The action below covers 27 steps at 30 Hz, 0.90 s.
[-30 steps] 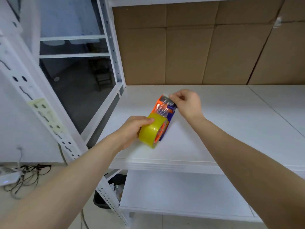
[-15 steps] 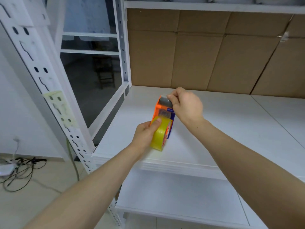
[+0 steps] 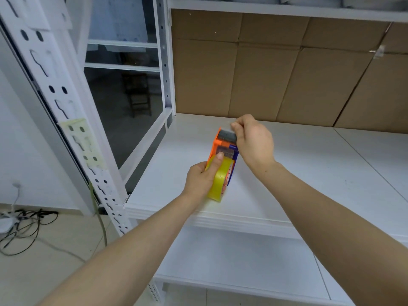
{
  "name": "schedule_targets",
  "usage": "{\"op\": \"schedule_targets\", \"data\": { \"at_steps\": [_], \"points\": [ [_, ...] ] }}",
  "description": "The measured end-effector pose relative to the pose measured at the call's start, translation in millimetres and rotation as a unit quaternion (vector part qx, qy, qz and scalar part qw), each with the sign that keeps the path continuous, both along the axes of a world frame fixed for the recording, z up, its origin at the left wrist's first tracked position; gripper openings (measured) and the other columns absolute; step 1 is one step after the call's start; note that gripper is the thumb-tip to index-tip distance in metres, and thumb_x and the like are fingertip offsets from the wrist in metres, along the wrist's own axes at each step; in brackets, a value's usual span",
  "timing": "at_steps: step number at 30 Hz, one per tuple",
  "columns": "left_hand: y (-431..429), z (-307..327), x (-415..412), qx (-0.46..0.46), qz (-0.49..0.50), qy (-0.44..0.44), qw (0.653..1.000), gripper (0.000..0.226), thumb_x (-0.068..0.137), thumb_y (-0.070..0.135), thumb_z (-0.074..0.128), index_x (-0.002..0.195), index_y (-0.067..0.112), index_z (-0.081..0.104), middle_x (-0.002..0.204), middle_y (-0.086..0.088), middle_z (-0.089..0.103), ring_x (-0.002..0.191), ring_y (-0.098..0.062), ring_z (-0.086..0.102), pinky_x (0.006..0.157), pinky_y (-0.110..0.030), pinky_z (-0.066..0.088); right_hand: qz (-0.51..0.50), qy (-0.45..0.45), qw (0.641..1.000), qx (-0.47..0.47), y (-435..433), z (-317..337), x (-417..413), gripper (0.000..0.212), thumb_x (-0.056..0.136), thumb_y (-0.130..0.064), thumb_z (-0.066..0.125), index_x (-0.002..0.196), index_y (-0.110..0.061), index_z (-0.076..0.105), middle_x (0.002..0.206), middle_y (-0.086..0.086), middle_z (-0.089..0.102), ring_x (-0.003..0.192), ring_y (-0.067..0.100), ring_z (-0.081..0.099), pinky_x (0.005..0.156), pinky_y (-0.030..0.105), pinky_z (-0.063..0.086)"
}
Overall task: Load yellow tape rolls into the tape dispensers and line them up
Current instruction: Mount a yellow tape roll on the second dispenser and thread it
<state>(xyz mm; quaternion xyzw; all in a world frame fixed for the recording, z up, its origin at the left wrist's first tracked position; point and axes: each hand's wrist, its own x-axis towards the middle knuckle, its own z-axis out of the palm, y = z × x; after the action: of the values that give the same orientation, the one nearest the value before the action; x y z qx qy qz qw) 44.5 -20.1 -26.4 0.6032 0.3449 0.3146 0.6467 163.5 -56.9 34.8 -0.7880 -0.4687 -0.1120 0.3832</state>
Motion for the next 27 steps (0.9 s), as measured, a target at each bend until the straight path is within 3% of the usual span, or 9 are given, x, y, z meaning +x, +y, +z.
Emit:
{"op": "schedule_targets", "data": {
  "at_steps": [5, 10, 15, 18, 20, 23, 25, 27],
  "points": [
    [-0.8, 1.1, 2.4, -0.034, 0.035, -0.031, 0.998, 0.038, 0.089, 0.037, 0.059, 0.073, 0.003, 0.062, 0.051, -0.002, 0.064, 0.038, -0.006, 0.059, 0.041, -0.013, 0.047, -0.011, 0.04, 0.998, 0.054, 0.5, 7.5, -4.2, 0.026, 0.098, -0.028, 0.04, 0.103, -0.007, 0.054, 0.093, 0.01, 0.068, 0.086, 0.03, 0.059, 0.069, 0.035, 0.042],
    [-2.9, -1.0, 2.9, -0.034, 0.043, -0.032, 0.998, 0.041, 0.086, 0.041, 0.062, 0.077, 0.001, 0.064, 0.065, -0.014, 0.063, 0.041, -0.01, 0.06, 0.043, -0.015, 0.048, -0.003, 0.062, 0.996, 0.058, 0.9, 11.7, 0.4, 0.025, 0.096, -0.028, 0.045, 0.098, -0.006, 0.058, 0.092, 0.007, 0.068, 0.084, 0.026, 0.057, 0.066, 0.029, 0.038],
    [-3.1, -1.0, -0.4, -0.054, 0.028, -0.044, 0.997, 0.019, 0.089, 0.023, 0.061, 0.075, 0.009, 0.063, 0.067, -0.008, 0.064, 0.044, -0.008, 0.061, 0.042, -0.015, 0.049, 0.004, 0.165, 0.984, 0.069, 7.0, 15.1, 7.3, 0.019, 0.088, -0.027, 0.055, 0.082, -0.011, 0.063, 0.077, 0.001, 0.07, 0.083, 0.026, 0.065, 0.076, 0.04, 0.054],
    [-5.6, -3.1, -1.7, -0.034, 0.029, -0.055, 0.997, 0.021, 0.09, 0.023, 0.061, 0.072, 0.011, 0.063, 0.056, 0.002, 0.065, 0.042, -0.004, 0.061, 0.043, -0.015, 0.049, 0.019, 0.27, 0.961, 0.056, 9.5, 17.5, 16.2, 0.021, 0.082, -0.022, 0.062, 0.061, -0.019, 0.059, 0.061, -0.005, 0.067, 0.073, 0.024, 0.066, 0.078, 0.049, 0.057],
    [-7.5, -4.0, -3.1, -0.024, 0.026, -0.063, 0.997, 0.023, 0.091, 0.023, 0.059, 0.071, 0.012, 0.063, 0.049, 0.006, 0.064, 0.042, -0.003, 0.06, 0.042, -0.015, 0.049, 0.018, 0.324, 0.945, 0.044, 8.9, 20.5, 19.9, 0.026, 0.082, -0.017, 0.065, 0.057, -0.018, 0.056, 0.06, -0.003, 0.063, 0.068, 0.022, 0.061, 0.074, 0.042, 0.059],
    [-8.5, -3.1, -4.3, -0.023, 0.023, -0.069, 0.997, 0.023, 0.092, 0.023, 0.058, 0.072, 0.011, 0.063, 0.052, 0.004, 0.065, 0.042, -0.003, 0.06, 0.043, -0.015, 0.049, 0.018, 0.394, 0.918, 0.038, 7.1, 22.5, 20.2, 0.025, 0.082, -0.011, 0.067, 0.06, -0.014, 0.056, 0.062, 0.002, 0.057, 0.059, 0.014, 0.054, 0.045, 0.016, 0.052],
    [-9.0, -2.5, -4.3, -0.023, 0.015, -0.069, 0.997, 0.021, 0.092, 0.022, 0.057, 0.075, 0.01, 0.063, 0.061, -0.003, 0.064, 0.043, -0.002, 0.06, 0.044, -0.014, 0.05, 0.014, 0.429, 0.903, 0.034, 6.8, 20.8, 20.4, 0.021, 0.08, -0.011, 0.07, 0.063, -0.011, 0.058, 0.062, 0.003, 0.057, 0.053, 0.011, 0.052, 0.037, 0.011, 0.047],
    [-8.8, -2.4, -4.9, -0.022, 0.013, -0.067, 0.997, 0.021, 0.092, 0.022, 0.057, 0.077, 0.01, 0.063, 0.065, -0.005, 0.063, 0.043, -0.001, 0.06, 0.044, -0.014, 0.05, 0.001, 0.455, 0.89, 0.014, 7.3, 19.2, 19.9, 0.017, 0.078, -0.013, 0.072, 0.068, -0.009, 0.059, 0.062, 0.005, 0.057, 0.051, 0.011, 0.051, 0.04, 0.014, 0.048]
  ]
}}
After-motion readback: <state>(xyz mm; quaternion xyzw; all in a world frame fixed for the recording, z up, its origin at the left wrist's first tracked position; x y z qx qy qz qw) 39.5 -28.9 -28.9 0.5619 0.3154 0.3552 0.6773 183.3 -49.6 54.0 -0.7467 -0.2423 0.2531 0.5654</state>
